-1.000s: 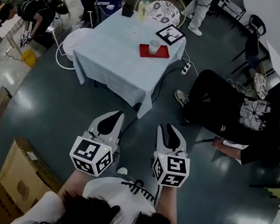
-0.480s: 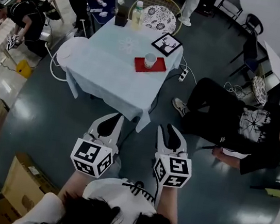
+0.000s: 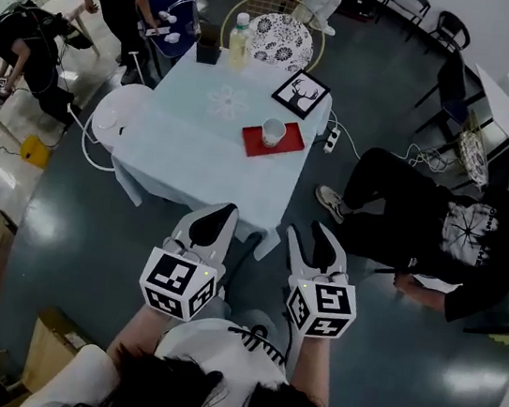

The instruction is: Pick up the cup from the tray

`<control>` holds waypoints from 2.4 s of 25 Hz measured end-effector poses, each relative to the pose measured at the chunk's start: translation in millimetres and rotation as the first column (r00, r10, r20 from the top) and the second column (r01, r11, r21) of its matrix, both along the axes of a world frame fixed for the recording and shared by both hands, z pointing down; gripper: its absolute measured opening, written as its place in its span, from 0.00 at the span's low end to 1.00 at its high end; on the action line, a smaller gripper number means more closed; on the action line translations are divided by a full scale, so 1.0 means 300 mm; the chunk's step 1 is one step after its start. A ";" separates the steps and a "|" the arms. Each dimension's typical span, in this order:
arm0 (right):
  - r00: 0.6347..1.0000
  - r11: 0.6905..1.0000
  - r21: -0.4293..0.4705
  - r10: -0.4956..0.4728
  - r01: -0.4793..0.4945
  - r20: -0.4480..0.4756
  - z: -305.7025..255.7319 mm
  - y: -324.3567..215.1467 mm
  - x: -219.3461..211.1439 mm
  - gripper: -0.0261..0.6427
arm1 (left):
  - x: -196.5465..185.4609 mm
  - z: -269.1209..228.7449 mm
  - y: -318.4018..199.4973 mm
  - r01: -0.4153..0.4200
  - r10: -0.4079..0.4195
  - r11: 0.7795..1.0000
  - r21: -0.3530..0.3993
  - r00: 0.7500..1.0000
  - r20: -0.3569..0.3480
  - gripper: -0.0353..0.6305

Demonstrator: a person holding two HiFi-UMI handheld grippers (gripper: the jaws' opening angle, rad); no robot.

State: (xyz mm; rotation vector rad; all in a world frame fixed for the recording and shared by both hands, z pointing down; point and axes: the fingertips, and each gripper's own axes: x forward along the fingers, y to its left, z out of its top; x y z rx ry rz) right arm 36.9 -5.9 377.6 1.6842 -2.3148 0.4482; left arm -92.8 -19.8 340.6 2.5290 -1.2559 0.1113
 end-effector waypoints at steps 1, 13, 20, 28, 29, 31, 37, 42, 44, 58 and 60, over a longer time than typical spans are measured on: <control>1.000 1.000 0.005 -0.003 0.003 0.004 -0.002 -0.020 -0.009 0.33 | -0.002 0.001 -0.019 -0.006 0.006 1.000 0.000 1.000 0.001 0.05; 0.993 0.990 0.079 -0.118 0.119 -0.019 0.008 -0.250 -0.084 0.57 | -0.005 0.065 -0.209 0.025 -0.024 0.999 -0.037 0.999 0.022 0.05; 0.981 0.979 0.064 -0.191 0.192 -0.014 0.051 -0.443 -0.056 0.61 | 0.021 0.093 -0.355 0.095 -0.094 0.994 -0.046 0.995 0.027 0.05; 0.961 0.961 0.041 -0.271 0.273 -0.065 0.151 -0.684 -0.027 0.66 | 0.034 0.123 -0.553 0.203 -0.201 0.977 -0.065 0.979 0.041 0.05; 0.959 0.959 0.041 -0.278 0.281 -0.060 0.164 -0.707 -0.030 0.67 | 0.037 0.132 -0.571 0.211 -0.207 0.975 -0.068 0.977 0.054 0.05; 0.956 0.956 0.041 -0.290 0.292 -0.047 0.187 -0.754 -0.035 0.70 | 0.043 0.148 -0.606 0.223 -0.221 0.970 -0.093 0.975 0.040 0.05; 0.942 0.942 0.014 -0.334 0.335 -0.027 0.288 -0.867 -0.067 0.78 | 0.047 0.216 -0.702 0.276 -0.278 0.949 -0.151 0.960 0.008 0.05; 0.942 0.943 -0.016 -0.333 0.333 -0.041 0.396 -0.949 -0.086 0.80 | 0.061 0.266 -0.772 0.283 -0.280 0.946 -0.157 0.959 0.045 0.05; 0.939 0.939 -0.025 -0.343 0.342 -0.032 0.434 -0.980 -0.105 0.82 | 0.055 0.291 -0.800 0.290 -0.283 0.943 -0.161 0.957 0.063 0.05; 0.927 0.920 -0.130 -0.375 0.369 -0.021 0.710 -1.080 -0.148 0.83 | 0.025 0.498 -0.905 0.366 -0.345 0.898 -0.244 0.930 0.123 0.05; 0.924 0.916 -0.138 -0.382 0.376 -0.023 0.735 -1.087 -0.147 0.83 | 0.029 0.525 -0.906 0.371 -0.347 0.892 -0.259 0.928 0.137 0.05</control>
